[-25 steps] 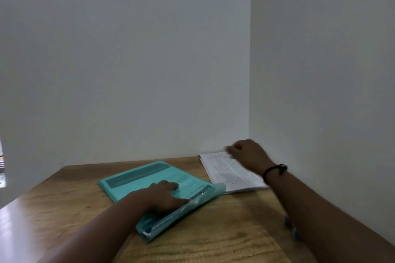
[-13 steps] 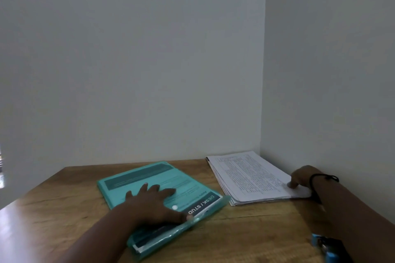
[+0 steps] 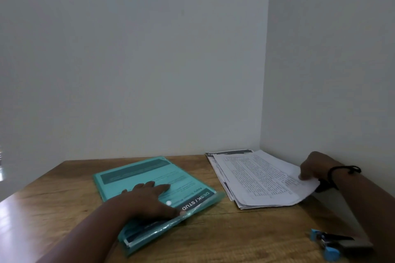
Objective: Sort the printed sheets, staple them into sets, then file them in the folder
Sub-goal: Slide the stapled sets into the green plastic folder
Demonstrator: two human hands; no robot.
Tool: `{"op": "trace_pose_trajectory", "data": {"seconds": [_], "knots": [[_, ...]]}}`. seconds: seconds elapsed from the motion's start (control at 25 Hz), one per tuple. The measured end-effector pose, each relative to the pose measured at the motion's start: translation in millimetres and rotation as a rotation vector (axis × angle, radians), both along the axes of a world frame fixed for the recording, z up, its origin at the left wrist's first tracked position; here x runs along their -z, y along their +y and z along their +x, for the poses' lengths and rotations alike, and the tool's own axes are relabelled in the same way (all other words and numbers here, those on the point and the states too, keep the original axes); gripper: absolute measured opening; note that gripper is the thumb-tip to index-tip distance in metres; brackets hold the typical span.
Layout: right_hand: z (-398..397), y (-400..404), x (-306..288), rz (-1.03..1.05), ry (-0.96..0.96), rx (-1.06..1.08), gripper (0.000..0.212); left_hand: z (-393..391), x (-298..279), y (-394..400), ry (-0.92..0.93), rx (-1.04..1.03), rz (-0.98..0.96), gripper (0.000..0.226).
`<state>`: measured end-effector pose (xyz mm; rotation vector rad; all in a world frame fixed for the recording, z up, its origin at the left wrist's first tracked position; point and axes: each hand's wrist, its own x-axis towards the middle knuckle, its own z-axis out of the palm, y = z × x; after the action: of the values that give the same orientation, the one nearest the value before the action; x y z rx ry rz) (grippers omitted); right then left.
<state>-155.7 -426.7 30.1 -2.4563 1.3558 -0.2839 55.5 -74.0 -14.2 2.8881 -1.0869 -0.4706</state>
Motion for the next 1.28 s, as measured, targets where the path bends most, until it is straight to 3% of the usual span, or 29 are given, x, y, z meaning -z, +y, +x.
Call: {"op": "trace_pose_trajectory", "data": {"seconds": [0.12, 0.2, 0.28, 0.4, 0.52, 0.6, 0.64, 0.8, 0.96, 1.08, 1.2, 1.28], "knots": [[-25, 3, -8, 0.256, 0.037, -0.162, 0.026, -4, -2, 1, 0.003, 0.001, 0.001, 0.161], [-41, 12, -11, 0.325, 0.207, -0.247, 0.034, -8, -3, 2, -0.008, 0.003, -0.001, 0.159], [-44, 28, -15, 0.35, 0.357, -0.29, 0.028, -13, -4, 3, -0.034, 0.01, -0.002, 0.155], [-28, 32, -15, 0.095, 0.449, -0.155, 0.045, -20, -3, 0, -0.093, 0.031, -0.026, 0.143], [12, 19, -7, -0.343, 0.25, -0.179, 0.046, -19, 0, -4, -0.087, 0.06, -0.061, 0.138], [47, 16, 2, -0.305, 0.112, -0.327, 0.028, -18, 2, -5, -0.057, 0.081, -0.068, 0.14], [63, 18, 7, -0.24, 0.1, -0.381, 0.03, -18, 3, -6, -0.046, 0.086, -0.067, 0.138], [110, 32, 11, 0.041, 0.169, -0.426, 0.075, -14, 7, -7, -0.037, 0.085, -0.054, 0.125], [132, 27, 0, -0.018, 0.518, -0.429, 0.094, -8, 12, -8, -0.032, 0.093, -0.034, 0.124], [140, 17, -3, 0.036, 0.593, -0.449, 0.108, -5, 15, -9, -0.021, 0.103, -0.027, 0.127], [143, 14, -6, 0.074, 0.581, -0.491, 0.077, -2, 15, -10, -0.006, 0.102, -0.04, 0.127], [142, 9, -11, 0.108, 0.542, -0.506, 0.07, -1, 15, -10, -0.002, 0.104, -0.04, 0.126]]}}
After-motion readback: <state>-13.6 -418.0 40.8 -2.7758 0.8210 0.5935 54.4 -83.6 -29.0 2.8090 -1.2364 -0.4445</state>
